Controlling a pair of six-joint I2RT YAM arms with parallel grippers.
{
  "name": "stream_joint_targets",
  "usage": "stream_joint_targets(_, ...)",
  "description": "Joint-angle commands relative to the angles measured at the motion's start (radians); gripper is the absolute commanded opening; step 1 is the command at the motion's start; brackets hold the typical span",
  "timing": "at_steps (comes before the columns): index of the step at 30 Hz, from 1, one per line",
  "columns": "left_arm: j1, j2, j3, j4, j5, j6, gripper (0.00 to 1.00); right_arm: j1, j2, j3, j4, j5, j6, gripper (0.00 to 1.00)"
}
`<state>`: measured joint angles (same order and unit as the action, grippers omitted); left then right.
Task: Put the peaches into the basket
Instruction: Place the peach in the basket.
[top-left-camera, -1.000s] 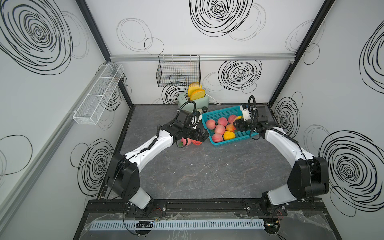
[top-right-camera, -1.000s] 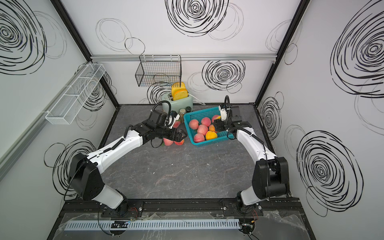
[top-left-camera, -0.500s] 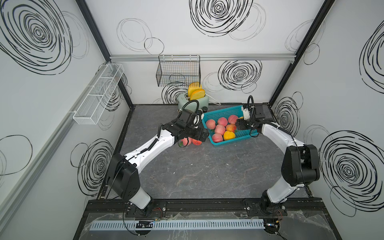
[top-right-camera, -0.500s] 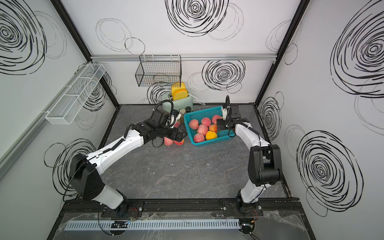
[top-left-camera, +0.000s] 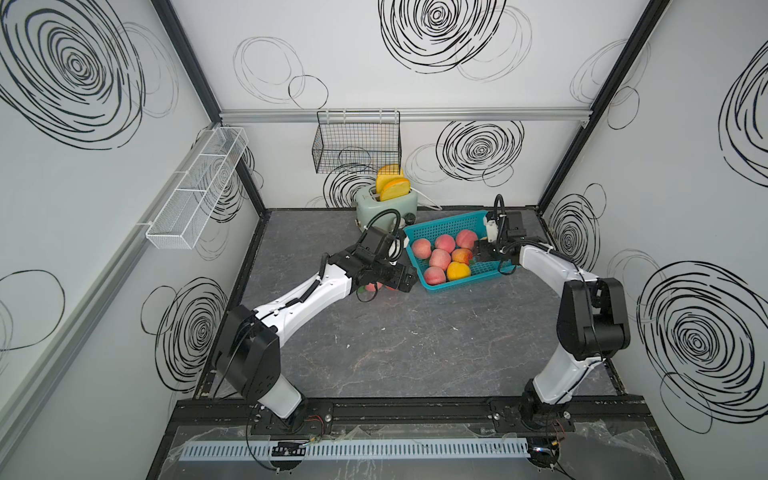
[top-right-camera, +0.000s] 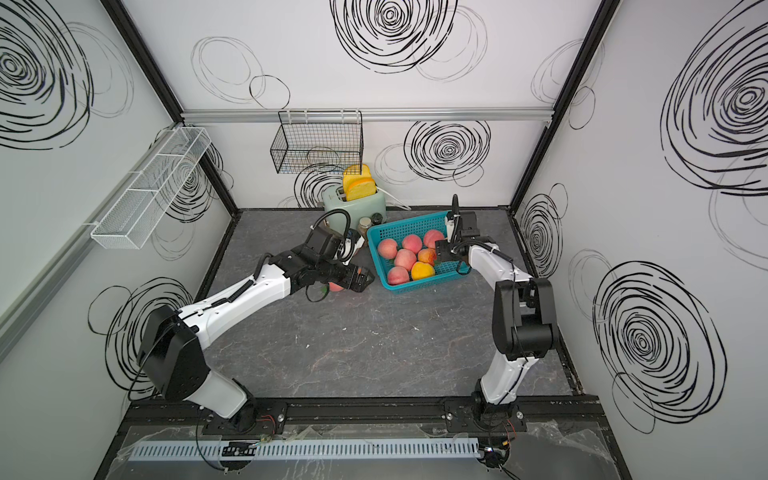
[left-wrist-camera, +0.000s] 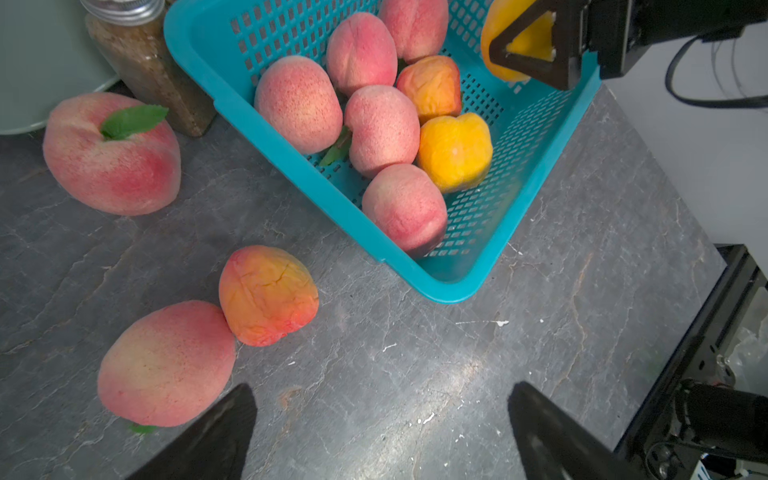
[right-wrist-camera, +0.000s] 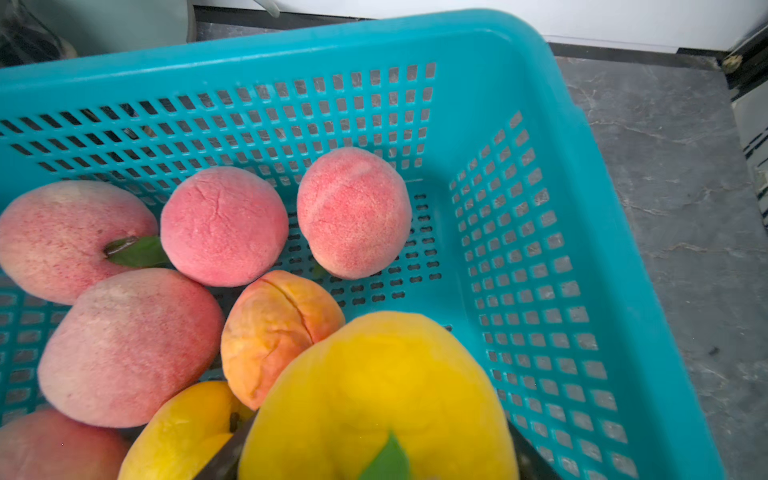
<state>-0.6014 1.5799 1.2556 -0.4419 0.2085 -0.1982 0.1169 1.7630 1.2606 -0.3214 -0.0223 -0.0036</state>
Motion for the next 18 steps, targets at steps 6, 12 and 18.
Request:
stream_joint_targets(6,0.001,-0.016,-0.029,0.046,0.006,0.020,0.98,-0.008,-0.009,-0.031,0.074,0.058,0.011,0.73)
stream_joint_targets(12,0.002,-0.021,-0.034,0.054,0.014,0.019,0.98,-0.011,0.013,-0.033,0.087,0.061,0.011,0.73)
stream_joint_targets(18,0.002,-0.032,-0.051,0.070,0.020,0.014,0.98,-0.013,0.046,-0.017,0.082,0.048,0.014,0.73)
